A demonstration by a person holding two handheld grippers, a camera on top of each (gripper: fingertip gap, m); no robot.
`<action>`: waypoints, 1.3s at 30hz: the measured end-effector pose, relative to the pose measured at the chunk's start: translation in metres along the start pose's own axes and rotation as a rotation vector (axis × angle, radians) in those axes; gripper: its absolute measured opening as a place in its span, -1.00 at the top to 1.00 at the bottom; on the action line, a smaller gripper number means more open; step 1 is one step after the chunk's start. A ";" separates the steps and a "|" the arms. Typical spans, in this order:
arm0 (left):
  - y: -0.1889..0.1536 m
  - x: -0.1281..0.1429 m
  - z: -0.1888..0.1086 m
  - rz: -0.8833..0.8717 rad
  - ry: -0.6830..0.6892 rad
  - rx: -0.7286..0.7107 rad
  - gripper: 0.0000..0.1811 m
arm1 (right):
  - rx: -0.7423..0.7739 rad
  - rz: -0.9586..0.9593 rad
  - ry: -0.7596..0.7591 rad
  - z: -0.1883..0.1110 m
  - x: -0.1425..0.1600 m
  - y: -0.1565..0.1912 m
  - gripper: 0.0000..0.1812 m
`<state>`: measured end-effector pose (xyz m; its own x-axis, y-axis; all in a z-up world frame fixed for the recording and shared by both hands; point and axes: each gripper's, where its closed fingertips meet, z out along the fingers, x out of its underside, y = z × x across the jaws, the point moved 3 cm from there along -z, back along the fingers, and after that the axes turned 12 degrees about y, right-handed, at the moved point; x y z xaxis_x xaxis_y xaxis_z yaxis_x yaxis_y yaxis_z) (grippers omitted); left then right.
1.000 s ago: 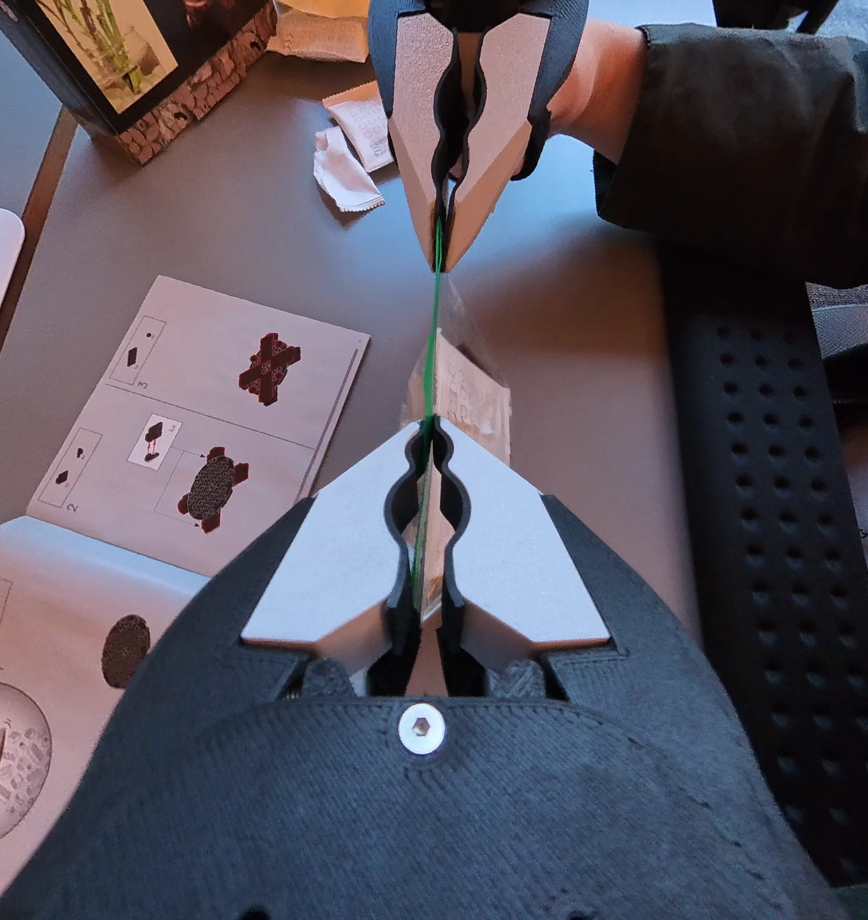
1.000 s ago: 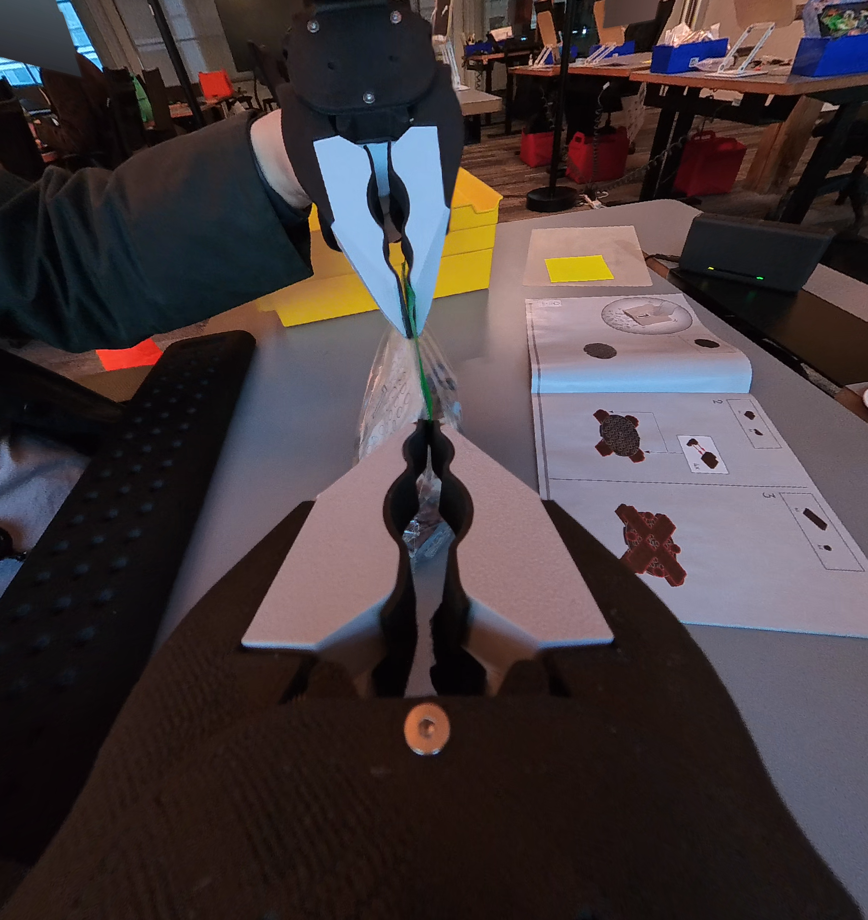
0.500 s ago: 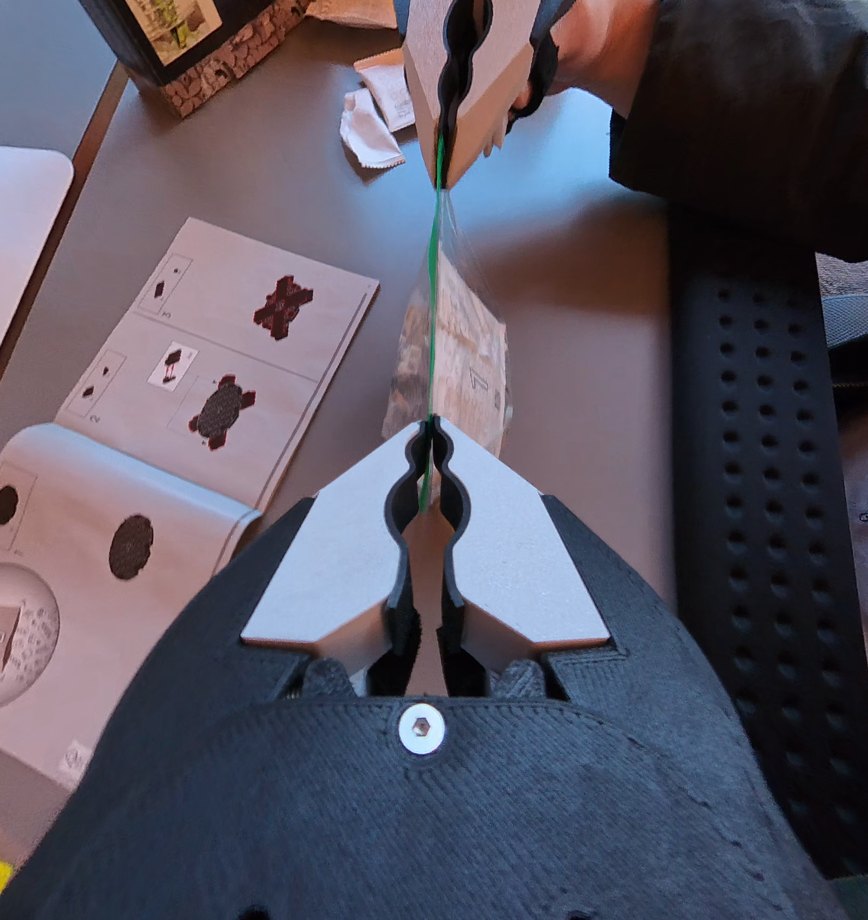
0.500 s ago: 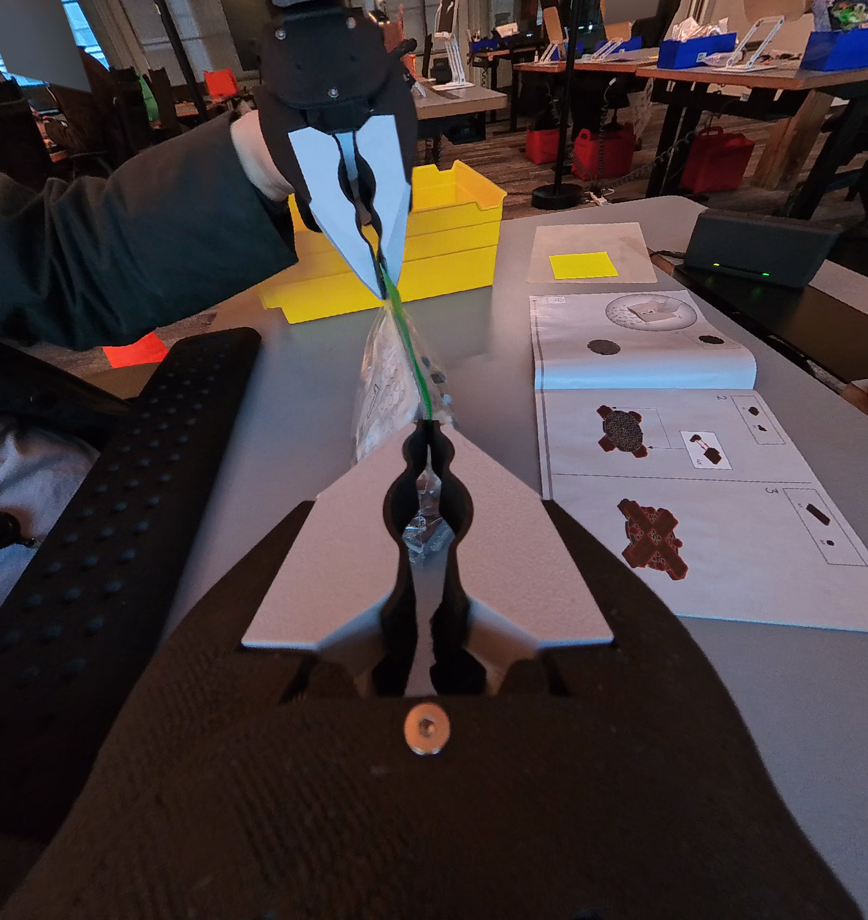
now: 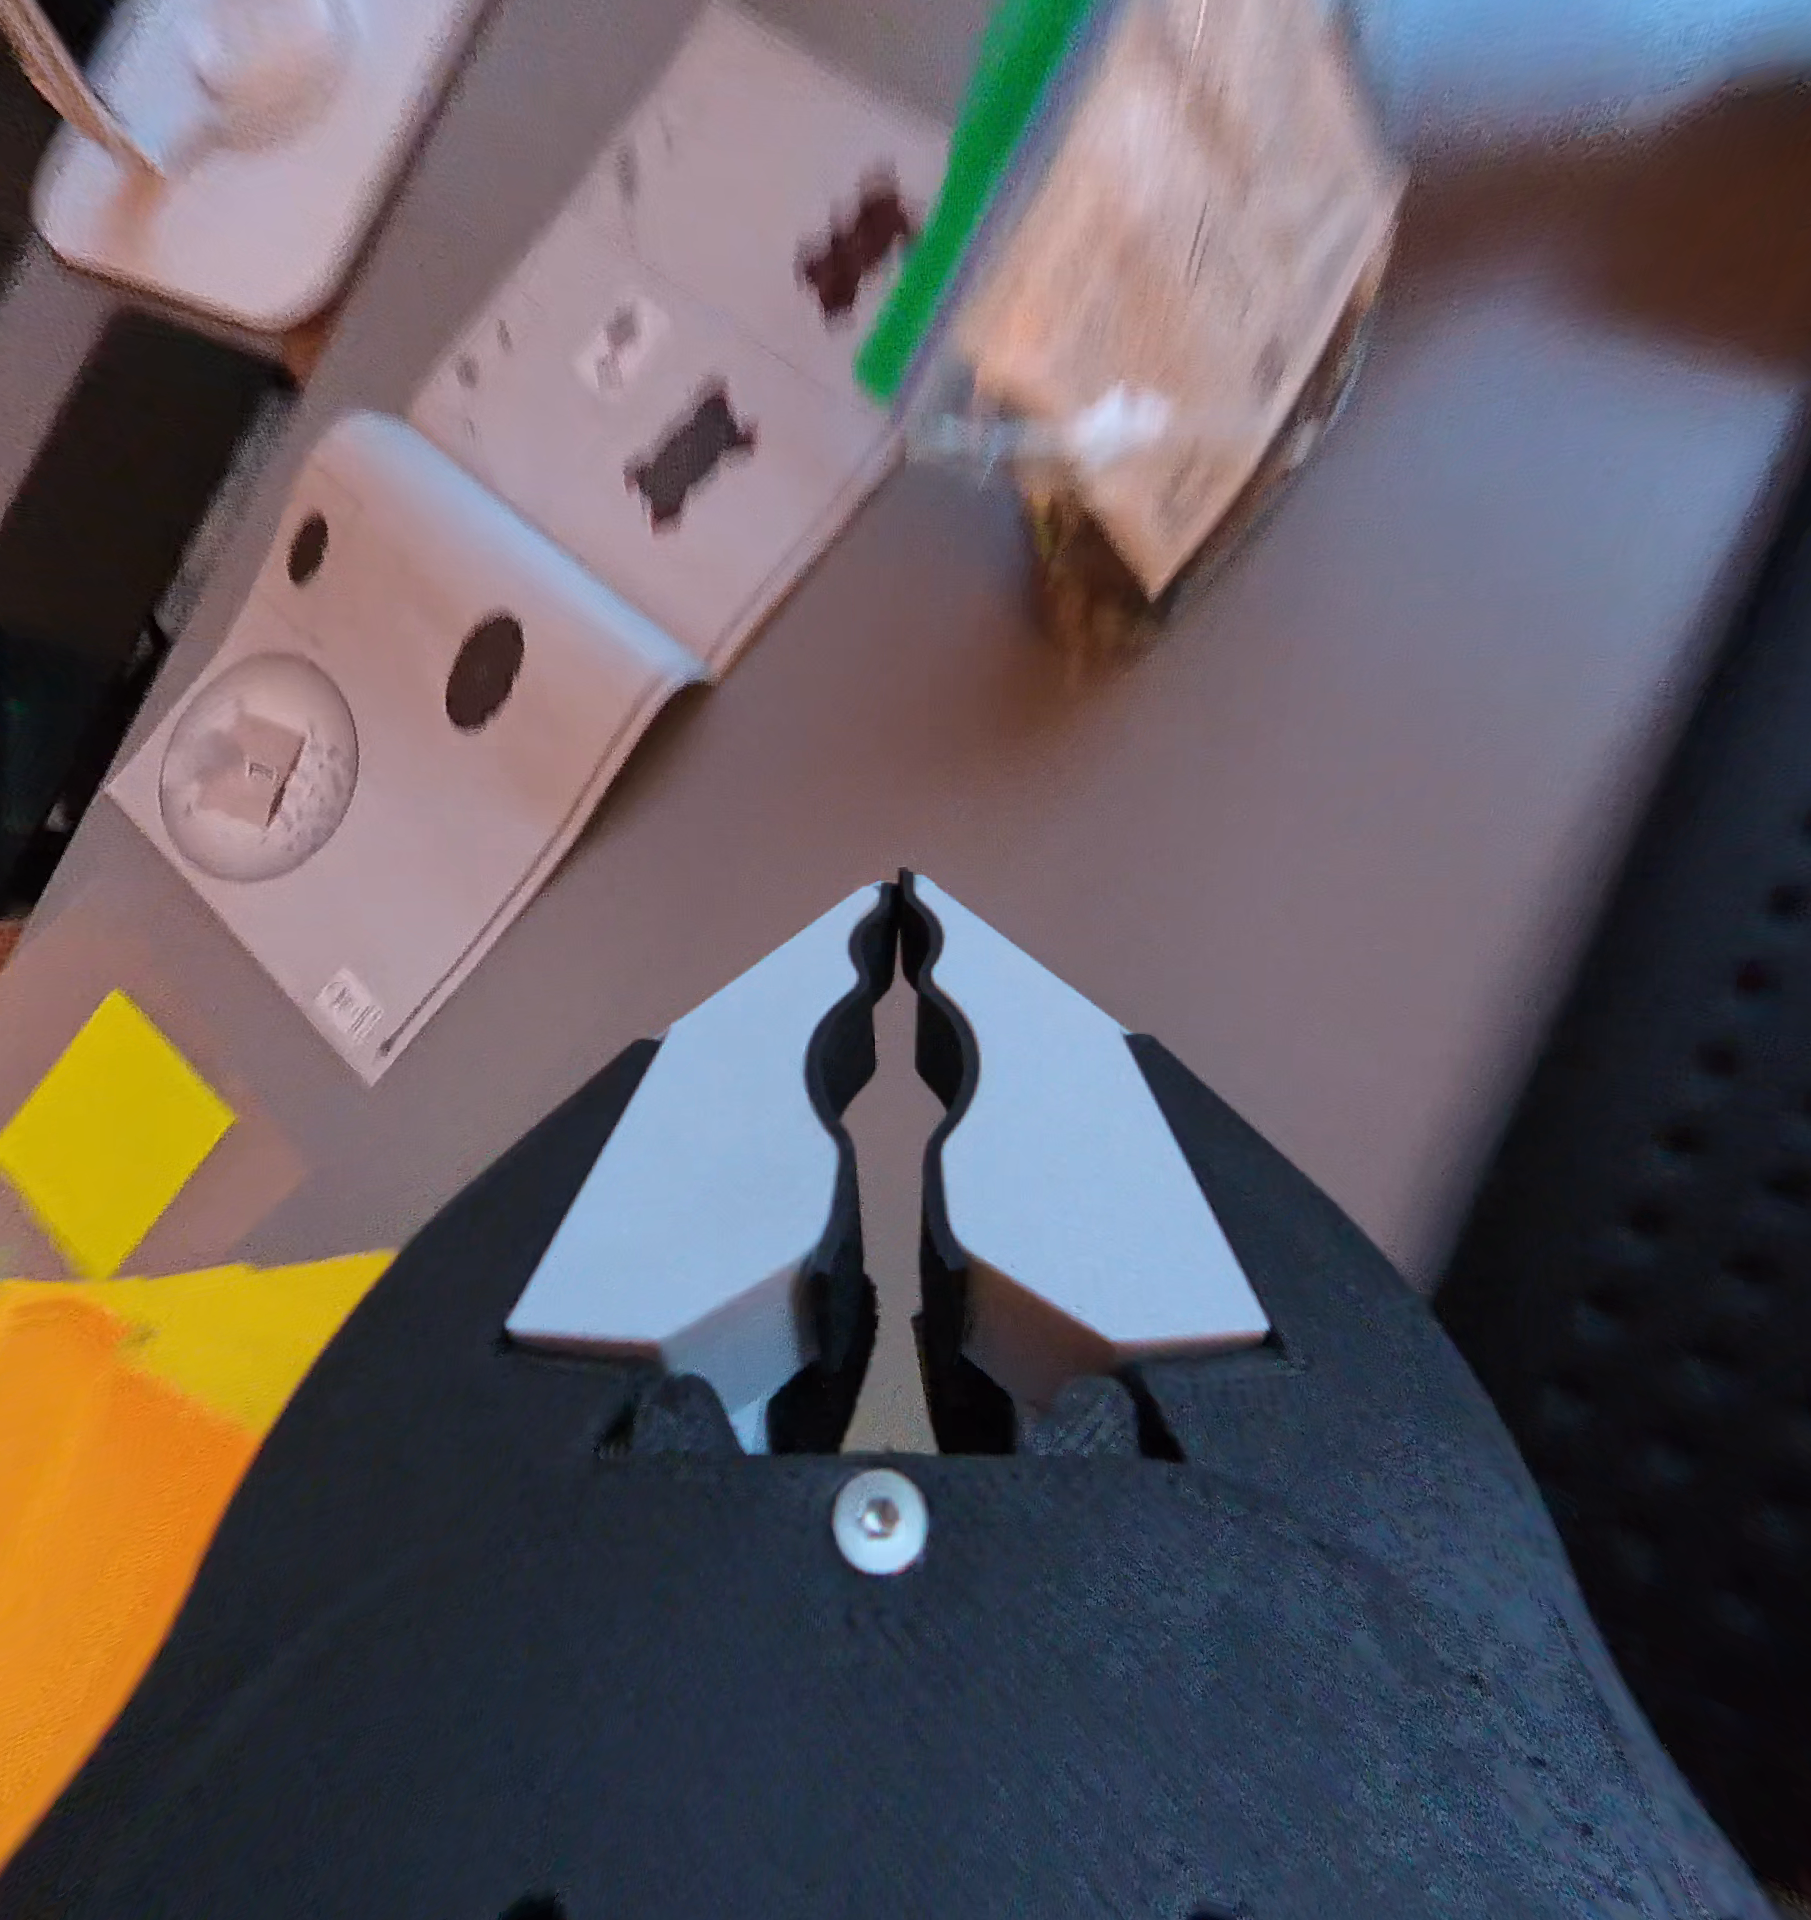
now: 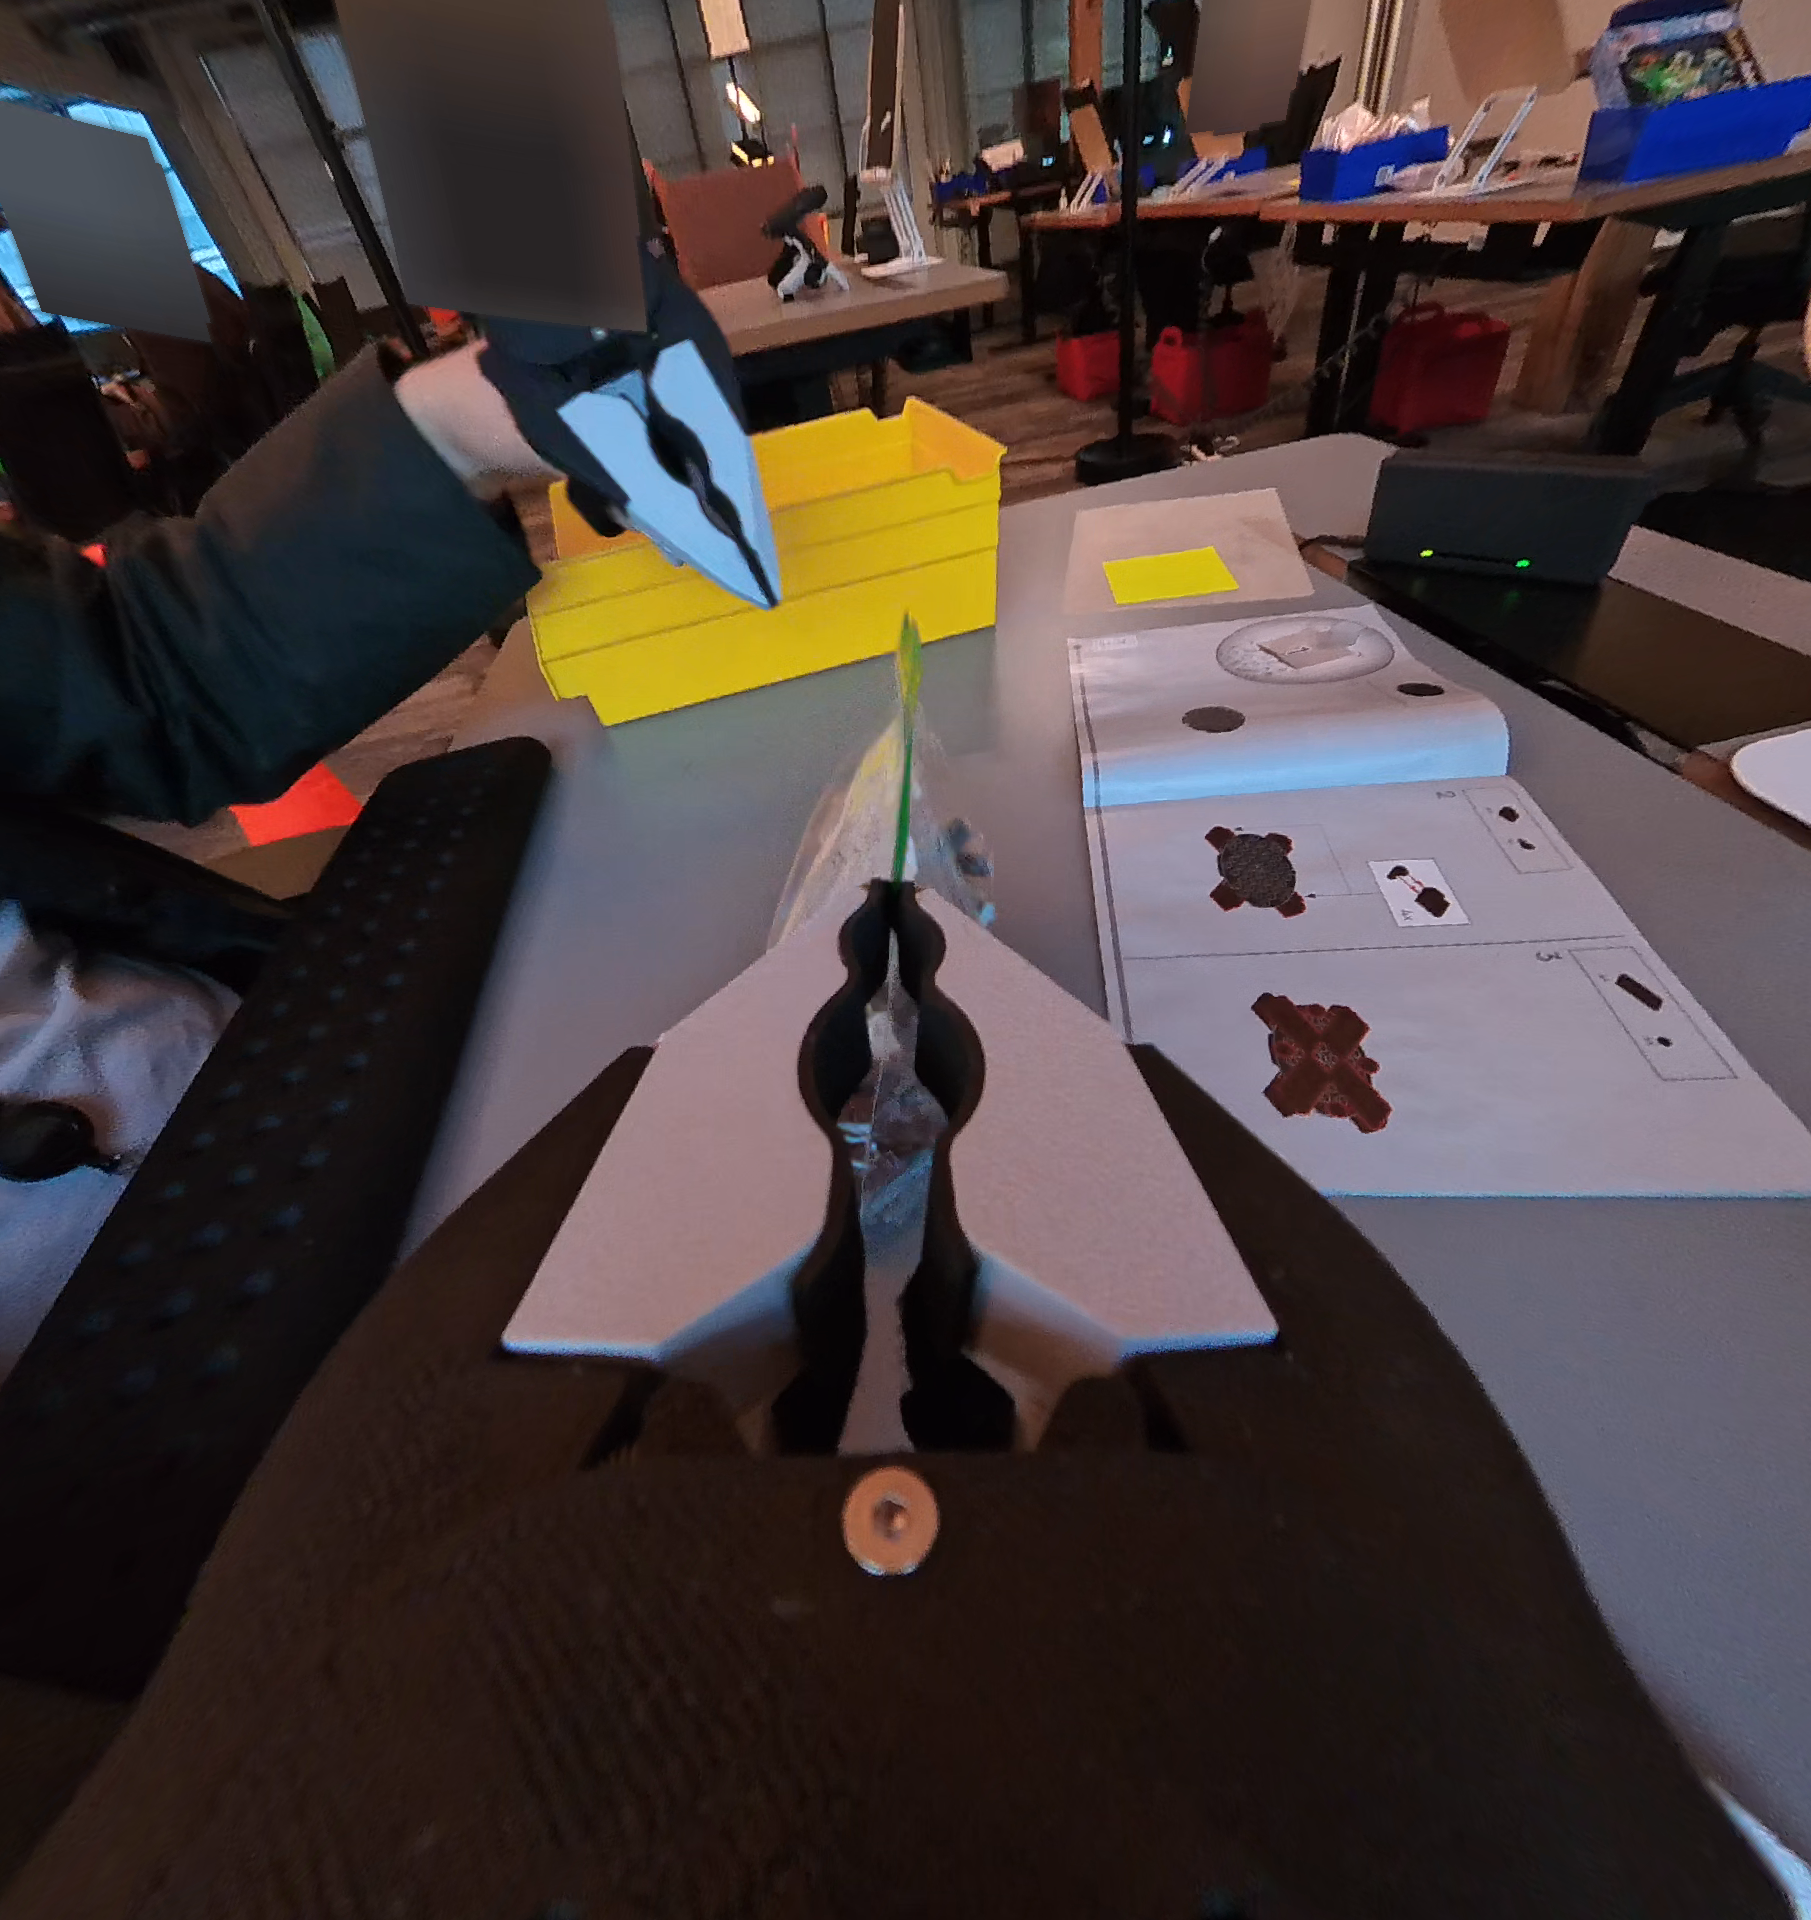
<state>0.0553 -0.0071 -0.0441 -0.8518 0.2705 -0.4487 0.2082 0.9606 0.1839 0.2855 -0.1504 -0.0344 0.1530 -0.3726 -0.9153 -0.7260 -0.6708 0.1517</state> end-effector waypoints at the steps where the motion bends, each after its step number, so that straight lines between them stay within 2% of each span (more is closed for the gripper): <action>1: -0.004 -0.009 -0.008 -0.061 -0.116 0.018 1.00 | 0.002 -0.004 -0.011 0.000 -0.002 0.000 1.00; 4: -0.018 -0.036 -0.023 -0.278 -0.479 0.148 1.00 | -0.015 -0.002 -0.019 0.005 -0.004 0.003 1.00; 6: -0.028 -0.044 -0.013 -0.371 -0.597 0.272 0.80 | -0.016 0.014 -0.021 0.008 -0.003 0.003 0.99; 9: -0.032 -0.042 0.025 -0.407 -0.528 0.304 0.69 | 0.004 0.070 -0.035 0.013 -0.003 -0.003 0.68; 10: -0.033 -0.042 0.034 -0.409 -0.511 0.305 0.68 | 0.017 0.083 -0.030 0.016 -0.001 -0.006 0.65; 11: -0.034 -0.044 0.040 -0.407 -0.505 0.317 0.68 | 0.022 0.087 -0.017 0.020 0.001 -0.007 0.69; 13: -0.035 -0.048 0.048 -0.402 -0.501 0.339 0.66 | 0.041 0.084 0.019 0.026 0.004 -0.011 1.00; 17: -0.020 -0.056 0.058 -0.420 -0.515 0.318 0.52 | 0.010 0.014 0.023 0.026 -0.001 0.000 1.00; 22: 0.001 -0.077 0.059 -0.423 -0.646 0.290 0.28 | -0.063 -0.044 0.015 0.027 -0.005 0.015 1.00; 24: -0.005 -0.089 0.057 -0.374 -0.715 0.356 0.32 | -0.098 -0.056 0.009 0.029 -0.007 0.021 1.00; 25: -0.012 -0.093 0.057 -0.342 -0.736 0.407 0.41 | -0.115 -0.066 0.011 0.030 -0.007 0.024 1.00; 26: -0.020 -0.096 0.058 -0.305 -0.734 0.471 0.54 | -0.128 -0.069 0.011 0.032 -0.007 0.026 1.00; 28: -0.033 -0.097 0.063 -0.241 -0.679 0.554 0.93 | -0.140 -0.065 0.015 0.034 -0.007 0.028 1.00; 29: -0.037 -0.097 0.062 -0.212 -0.670 0.566 1.00 | -0.140 -0.062 0.016 0.035 -0.006 0.028 1.00; 33: -0.045 -0.089 0.048 -0.146 -0.639 0.484 1.00 | -0.131 -0.047 0.006 0.037 -0.006 0.025 1.00; 34: -0.046 -0.084 0.045 -0.141 -0.629 0.457 1.00 | -0.126 -0.041 0.006 0.038 -0.007 0.025 0.97; 35: -0.045 -0.078 0.042 -0.146 -0.620 0.424 1.00 | -0.109 -0.033 0.002 0.036 -0.009 0.023 0.84; 37: -0.035 -0.063 0.039 -0.185 -0.593 0.330 1.00 | -0.048 -0.028 -0.020 0.024 -0.016 0.018 0.68; 39: -0.019 -0.045 0.039 -0.235 -0.557 0.227 1.00 | 0.104 -0.011 -0.076 -0.005 -0.032 0.011 0.62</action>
<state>0.1085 -0.0347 -0.0609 -0.5226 -0.0155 -0.8525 0.1945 0.9713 -0.1369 0.2758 -0.1488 -0.0012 0.1130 -0.3126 -0.9431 -0.7908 -0.6029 0.1051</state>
